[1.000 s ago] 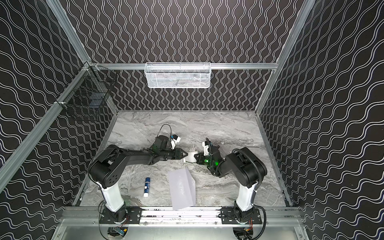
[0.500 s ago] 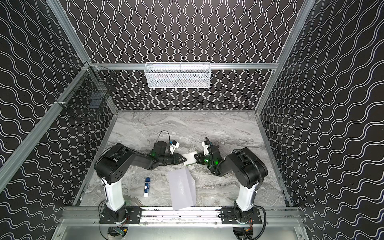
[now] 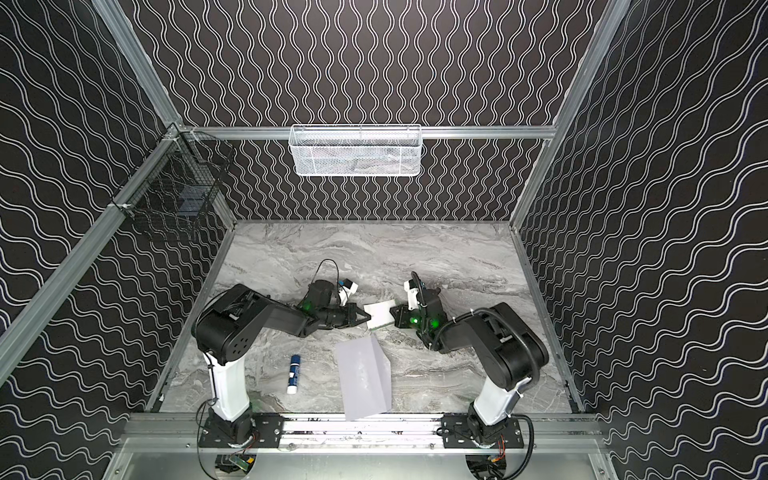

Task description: Place the letter into the envelope and seal it

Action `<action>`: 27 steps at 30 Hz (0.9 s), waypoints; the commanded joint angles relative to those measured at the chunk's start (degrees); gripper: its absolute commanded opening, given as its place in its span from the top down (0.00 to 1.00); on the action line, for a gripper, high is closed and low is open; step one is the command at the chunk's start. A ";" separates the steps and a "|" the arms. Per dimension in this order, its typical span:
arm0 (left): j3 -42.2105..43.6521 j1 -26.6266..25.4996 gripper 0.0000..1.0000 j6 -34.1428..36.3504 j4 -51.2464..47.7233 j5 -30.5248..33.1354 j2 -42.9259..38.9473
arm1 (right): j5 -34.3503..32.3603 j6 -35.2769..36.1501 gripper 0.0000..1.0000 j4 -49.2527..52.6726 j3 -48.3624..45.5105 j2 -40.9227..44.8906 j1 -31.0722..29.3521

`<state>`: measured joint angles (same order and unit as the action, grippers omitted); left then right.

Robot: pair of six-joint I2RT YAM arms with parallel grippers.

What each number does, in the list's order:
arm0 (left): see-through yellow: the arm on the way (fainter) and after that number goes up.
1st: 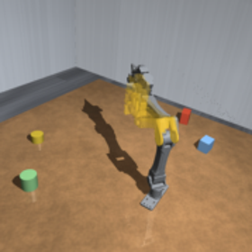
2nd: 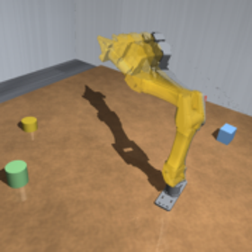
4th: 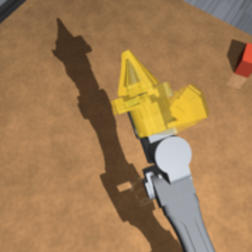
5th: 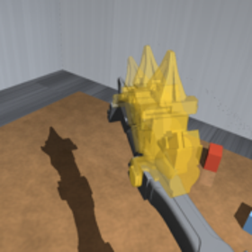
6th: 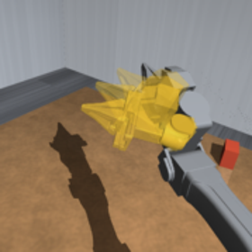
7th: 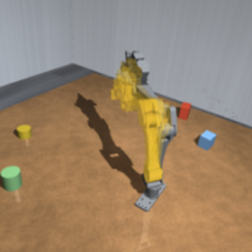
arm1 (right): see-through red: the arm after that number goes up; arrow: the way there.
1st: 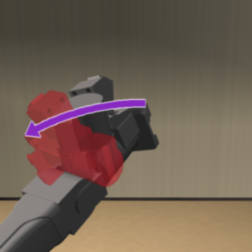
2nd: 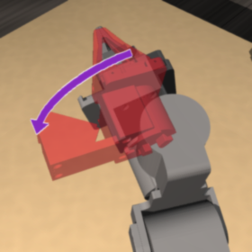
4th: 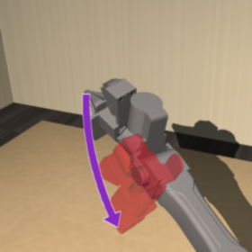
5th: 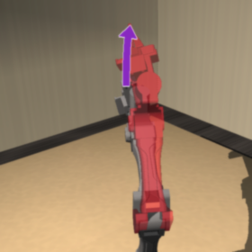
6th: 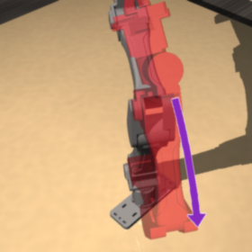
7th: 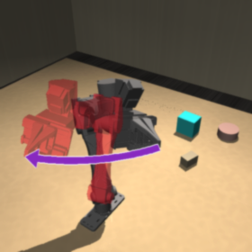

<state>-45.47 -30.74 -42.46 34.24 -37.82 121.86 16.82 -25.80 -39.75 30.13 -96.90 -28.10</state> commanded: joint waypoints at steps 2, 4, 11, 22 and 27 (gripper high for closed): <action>-1.75 0.07 1.00 0.81 -2.25 0.74 0.69 | -3.50 2.72 0.88 1.92 0.90 0.53 -3.68; -2.07 0.12 1.00 1.80 -3.65 1.23 0.68 | -3.30 1.23 0.88 0.90 0.88 -1.40 -4.41; -3.77 0.24 1.00 3.41 -7.42 1.22 1.27 | -4.07 -1.43 0.89 0.79 -1.86 -6.06 -4.13; -4.45 0.68 1.00 6.35 -11.30 1.59 0.36 | -5.88 -2.44 0.90 2.41 -8.73 -1.78 2.74; -4.95 0.68 1.00 7.06 -11.77 1.53 0.64 | -5.90 -2.11 0.90 2.61 -10.01 0.37 5.30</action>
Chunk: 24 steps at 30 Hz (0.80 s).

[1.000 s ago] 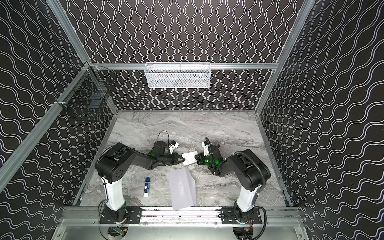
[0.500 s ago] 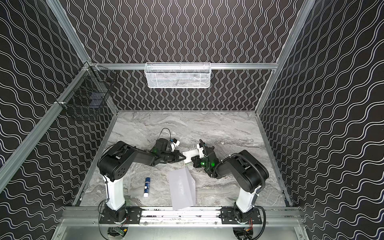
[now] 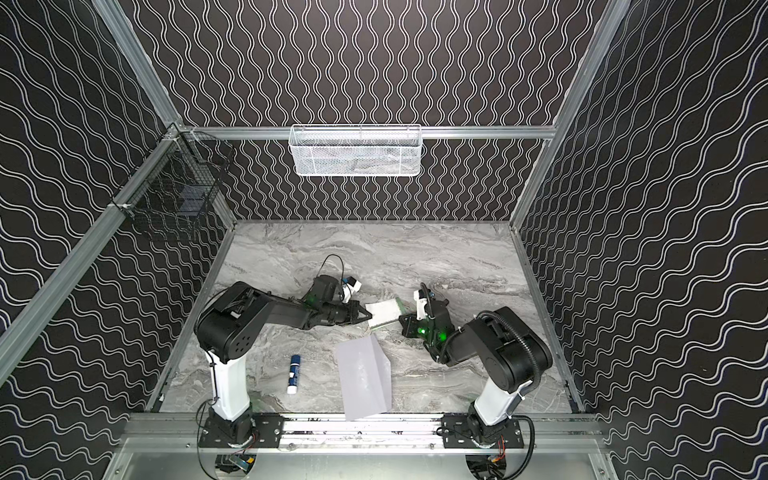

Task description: Place the letter into the envelope and seal it

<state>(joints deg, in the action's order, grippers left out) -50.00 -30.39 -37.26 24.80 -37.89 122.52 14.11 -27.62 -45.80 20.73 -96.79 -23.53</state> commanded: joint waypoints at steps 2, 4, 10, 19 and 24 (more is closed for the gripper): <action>-0.75 0.29 1.00 1.83 -2.29 1.11 0.22 | -1.79 0.39 0.90 9.66 0.10 1.41 0.81; -1.13 0.13 1.00 2.08 -2.53 0.80 0.28 | -0.55 1.28 0.89 11.41 1.25 3.44 0.77; -2.35 -0.61 1.00 3.15 -3.57 0.09 0.75 | 0.82 2.65 0.89 11.44 5.14 8.35 -0.06; -3.04 -0.90 1.00 3.36 -4.02 0.01 1.44 | 2.06 0.60 0.90 7.58 15.84 -7.52 -1.17; -3.29 -0.90 1.00 4.31 -5.14 0.26 1.09 | 0.63 -0.57 0.91 6.14 14.59 -11.02 0.27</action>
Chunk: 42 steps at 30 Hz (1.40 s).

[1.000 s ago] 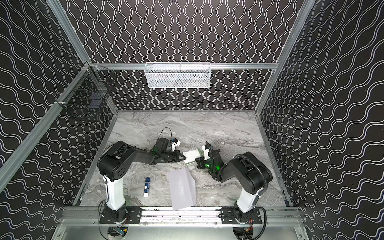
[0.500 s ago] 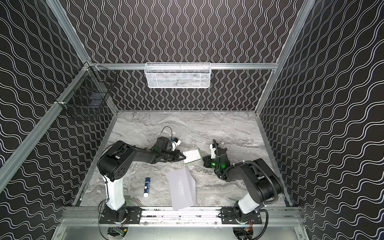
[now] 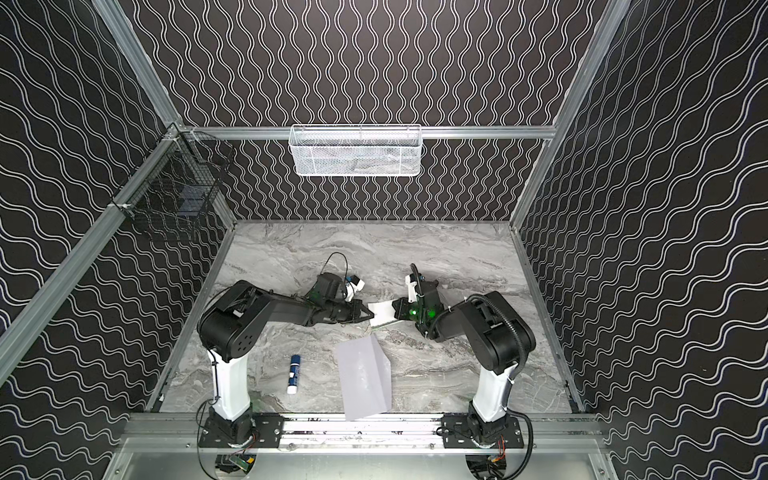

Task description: Place the letter into the envelope and seal it

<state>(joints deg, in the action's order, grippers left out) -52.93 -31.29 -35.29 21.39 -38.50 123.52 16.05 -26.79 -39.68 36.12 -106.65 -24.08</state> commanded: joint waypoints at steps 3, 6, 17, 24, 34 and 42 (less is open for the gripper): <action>-0.12 -0.05 1.00 2.40 -1.78 0.71 0.02 | -1.91 -1.69 0.91 0.05 -2.77 -0.94 2.41; 0.19 0.01 1.00 2.56 -1.77 0.97 -0.30 | -3.15 -1.59 0.91 0.15 -4.97 0.11 3.60; -0.15 0.09 1.00 3.42 -3.39 0.62 -0.65 | 6.78 0.71 0.91 4.00 -4.40 7.09 8.29; -1.25 0.09 1.00 3.64 -4.26 0.13 -0.28 | 17.10 5.04 0.91 4.34 1.78 8.85 4.26; -4.22 0.00 0.96 5.14 -7.53 0.53 -0.41 | 14.90 7.03 0.92 7.87 4.55 1.80 0.92; -6.22 -0.03 0.89 5.32 -8.83 0.62 0.16 | 10.96 3.25 0.91 7.26 -1.96 0.39 1.92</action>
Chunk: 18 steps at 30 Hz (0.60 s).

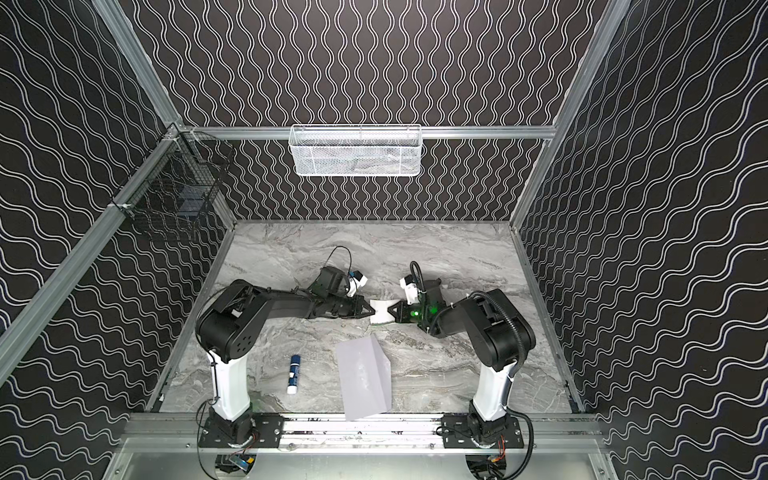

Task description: Place the letter into the envelope and seal it

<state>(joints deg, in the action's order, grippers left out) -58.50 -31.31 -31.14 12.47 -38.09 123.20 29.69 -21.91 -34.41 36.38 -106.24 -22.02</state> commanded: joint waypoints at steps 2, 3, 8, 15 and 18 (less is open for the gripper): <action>-0.83 0.02 0.87 1.10 0.06 0.22 0.70 | -2.80 -3.46 0.91 0.18 -4.18 -0.53 -0.13; -0.76 0.02 0.84 0.80 0.40 0.17 0.81 | -3.08 -4.66 0.91 -0.98 -5.15 -0.93 -0.13; 1.02 -0.20 0.70 -0.89 3.10 -0.59 0.67 | -4.47 -9.60 0.91 -4.86 -7.22 -3.74 -0.13; 5.64 -1.00 0.68 -4.04 7.56 -1.49 0.06 | -5.43 -11.46 0.92 -5.86 -7.29 -4.68 -0.13; 7.05 -1.36 0.66 -5.43 9.51 -1.70 0.21 | -5.35 -12.00 0.93 -6.31 -7.25 -5.13 -0.13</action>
<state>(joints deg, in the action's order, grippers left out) -52.45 -32.38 -34.52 22.04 -41.15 123.11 27.44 -32.36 -51.64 29.67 -109.36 -22.02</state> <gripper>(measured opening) 0.333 0.075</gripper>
